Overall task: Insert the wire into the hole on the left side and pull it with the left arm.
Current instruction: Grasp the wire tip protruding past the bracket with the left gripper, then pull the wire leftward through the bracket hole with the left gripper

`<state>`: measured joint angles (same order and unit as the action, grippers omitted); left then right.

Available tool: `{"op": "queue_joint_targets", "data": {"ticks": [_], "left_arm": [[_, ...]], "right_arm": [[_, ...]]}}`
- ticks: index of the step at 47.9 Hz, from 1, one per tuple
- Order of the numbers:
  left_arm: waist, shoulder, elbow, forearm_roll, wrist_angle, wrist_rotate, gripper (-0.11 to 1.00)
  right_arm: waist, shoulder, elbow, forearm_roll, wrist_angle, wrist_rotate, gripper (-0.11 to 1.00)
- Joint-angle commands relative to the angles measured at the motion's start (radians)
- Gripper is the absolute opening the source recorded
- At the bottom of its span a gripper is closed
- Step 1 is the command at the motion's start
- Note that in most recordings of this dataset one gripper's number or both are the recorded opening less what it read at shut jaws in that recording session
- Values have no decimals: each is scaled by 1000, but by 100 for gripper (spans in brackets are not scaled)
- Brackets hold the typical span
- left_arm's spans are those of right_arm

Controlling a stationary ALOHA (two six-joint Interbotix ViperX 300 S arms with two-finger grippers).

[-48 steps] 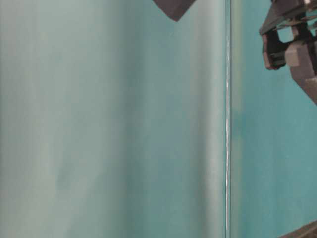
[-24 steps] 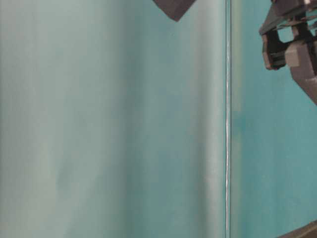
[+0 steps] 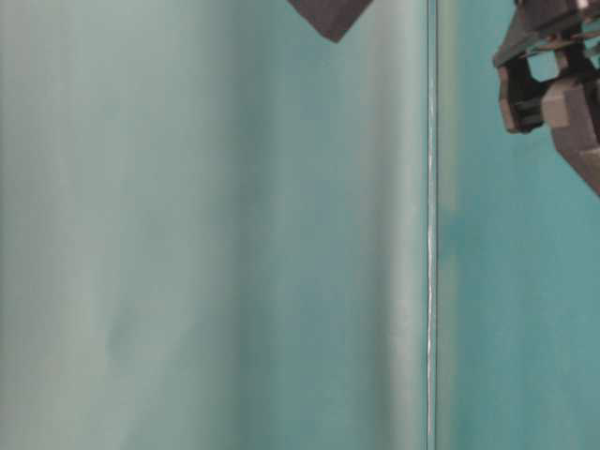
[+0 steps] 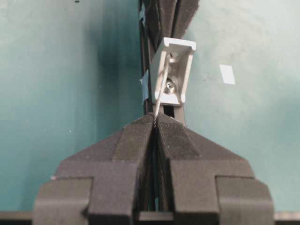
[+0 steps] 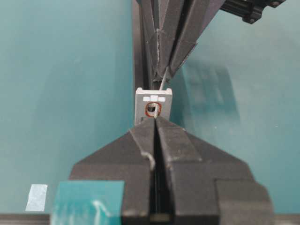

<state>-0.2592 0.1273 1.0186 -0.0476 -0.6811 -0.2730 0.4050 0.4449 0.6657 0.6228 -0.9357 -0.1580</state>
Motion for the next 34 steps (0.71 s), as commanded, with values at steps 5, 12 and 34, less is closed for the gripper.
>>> {"op": "queue_joint_targets", "data": {"ticks": [5,12,34], "left_arm": [[-3,-12,-18,2,2,2,-10],[-3,-12,-18,2,2,0,-10],[-3,-38,11,2,3,2,-10]], "right_arm": [[-8,-17,-11,2,9,-3,0],[-8,-25,-9,2,21,-3,0],[-2,-89,35,-26,21,-5,77]]}}
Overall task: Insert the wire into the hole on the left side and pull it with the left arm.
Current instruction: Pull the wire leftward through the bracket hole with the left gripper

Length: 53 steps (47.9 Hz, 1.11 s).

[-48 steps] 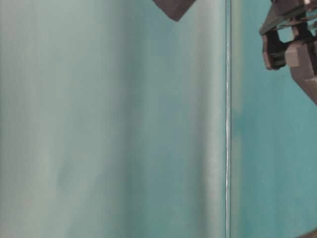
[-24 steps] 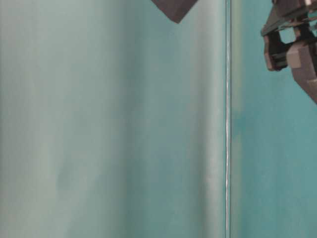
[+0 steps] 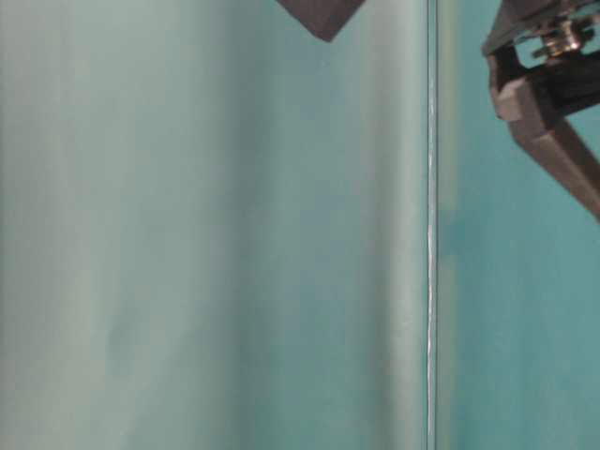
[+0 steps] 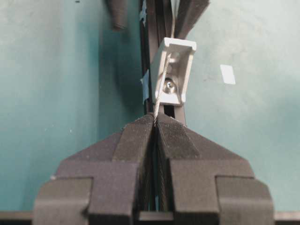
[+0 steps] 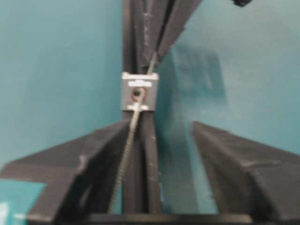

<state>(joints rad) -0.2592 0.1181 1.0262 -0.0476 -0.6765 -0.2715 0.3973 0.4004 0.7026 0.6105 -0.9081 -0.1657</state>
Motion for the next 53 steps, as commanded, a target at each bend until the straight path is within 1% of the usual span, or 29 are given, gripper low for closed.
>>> {"op": "queue_joint_targets", "data": {"ticks": [1,8,13,21,36,53], "left_arm": [[-3,-32,6,2,-2,0,-10],[-3,-63,40,2,2,0,-10],[-3,-101,71,2,20,0,-10],[-3,-186,129,2,52,3,-10],[-25,-348,238,2,110,-3,-10],[-28,-563,336,3,201,-5,-10]], "right_arm": [[6,-48,0,-17,-5,3,77],[6,-69,14,-35,-5,3,77],[6,-83,28,-38,-3,5,77],[6,-98,46,-38,-3,6,77],[6,-98,48,-38,-3,6,77],[6,-100,49,-38,-2,6,76]]}}
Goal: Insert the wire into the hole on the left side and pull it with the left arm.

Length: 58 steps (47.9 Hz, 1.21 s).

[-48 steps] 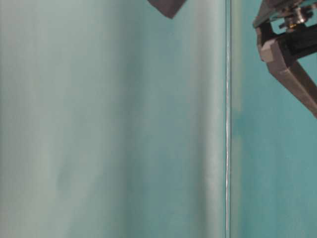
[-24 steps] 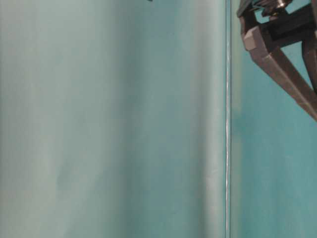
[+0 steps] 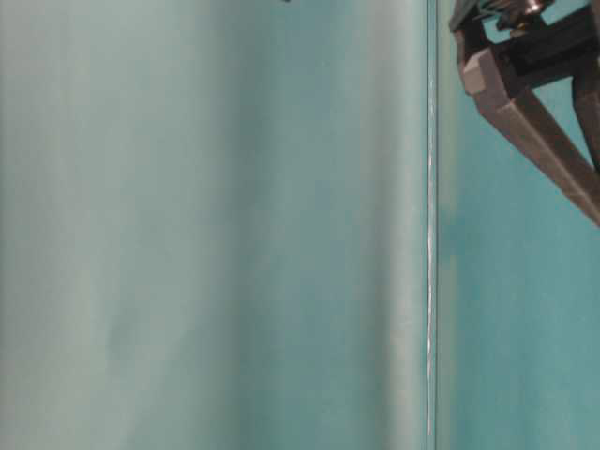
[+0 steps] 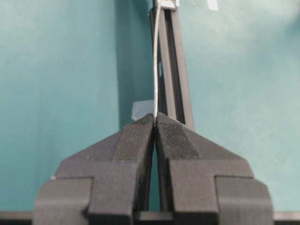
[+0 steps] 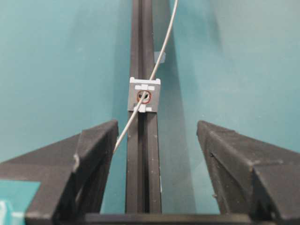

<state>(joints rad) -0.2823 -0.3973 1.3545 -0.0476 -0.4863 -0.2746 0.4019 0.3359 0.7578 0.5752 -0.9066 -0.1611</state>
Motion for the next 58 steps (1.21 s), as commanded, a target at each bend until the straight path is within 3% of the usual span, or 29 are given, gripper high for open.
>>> {"op": "queue_joint_targets", "data": {"ticks": [1,14,33,43,49,54,58], "left_arm": [[-5,-61,12,2,15,-2,-10],[-9,-152,29,3,110,-3,-10],[-9,-152,26,2,115,-5,-10],[-8,-152,29,2,137,-74,-9],[-9,-152,37,3,137,-81,3],[-9,-152,35,5,135,-75,24],[-9,-153,35,5,133,-74,48]], "right_arm": [[2,-34,-6,-3,-5,2,77],[2,-34,-6,-3,-5,2,76],[2,-34,-8,-3,-5,2,76],[0,-34,-11,-3,-5,2,76],[2,-34,-11,-3,-5,2,76],[2,-35,-12,-3,-5,2,76],[2,-34,-12,-3,-3,2,76]]}}
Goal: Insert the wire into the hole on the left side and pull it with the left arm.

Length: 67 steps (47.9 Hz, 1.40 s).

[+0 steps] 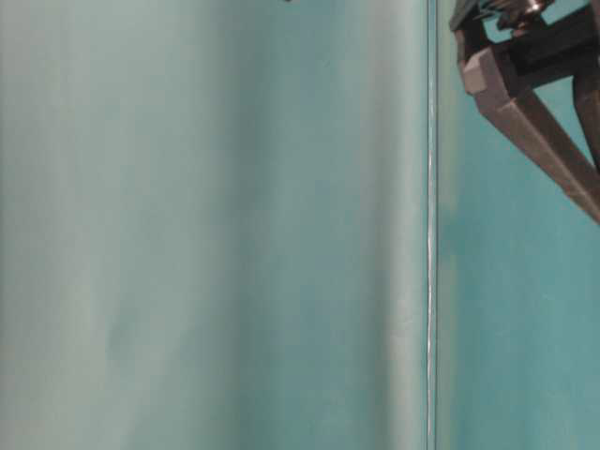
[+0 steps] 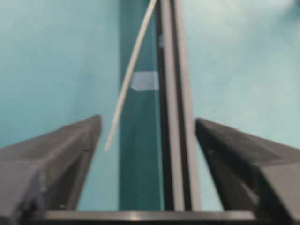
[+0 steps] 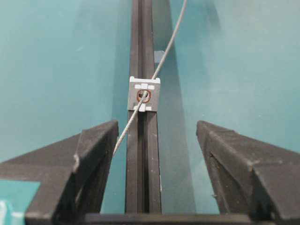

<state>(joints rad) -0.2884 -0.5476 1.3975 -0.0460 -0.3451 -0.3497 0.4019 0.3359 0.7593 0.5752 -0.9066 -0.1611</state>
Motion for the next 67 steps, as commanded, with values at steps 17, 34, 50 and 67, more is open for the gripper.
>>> {"op": "queue_joint_targets", "data": {"ticks": [17,34,50,67], "left_arm": [[57,-58,-11,5,-12,31,82],[126,-195,20,5,-5,109,82],[158,-236,21,6,0,124,82],[167,-235,14,5,0,140,82]], "right_arm": [[-5,-69,6,-3,-5,-3,76],[-23,-129,40,-3,-6,-35,76],[-57,-160,67,-3,-3,-49,76],[-58,-175,78,-3,-5,-51,76]]}}
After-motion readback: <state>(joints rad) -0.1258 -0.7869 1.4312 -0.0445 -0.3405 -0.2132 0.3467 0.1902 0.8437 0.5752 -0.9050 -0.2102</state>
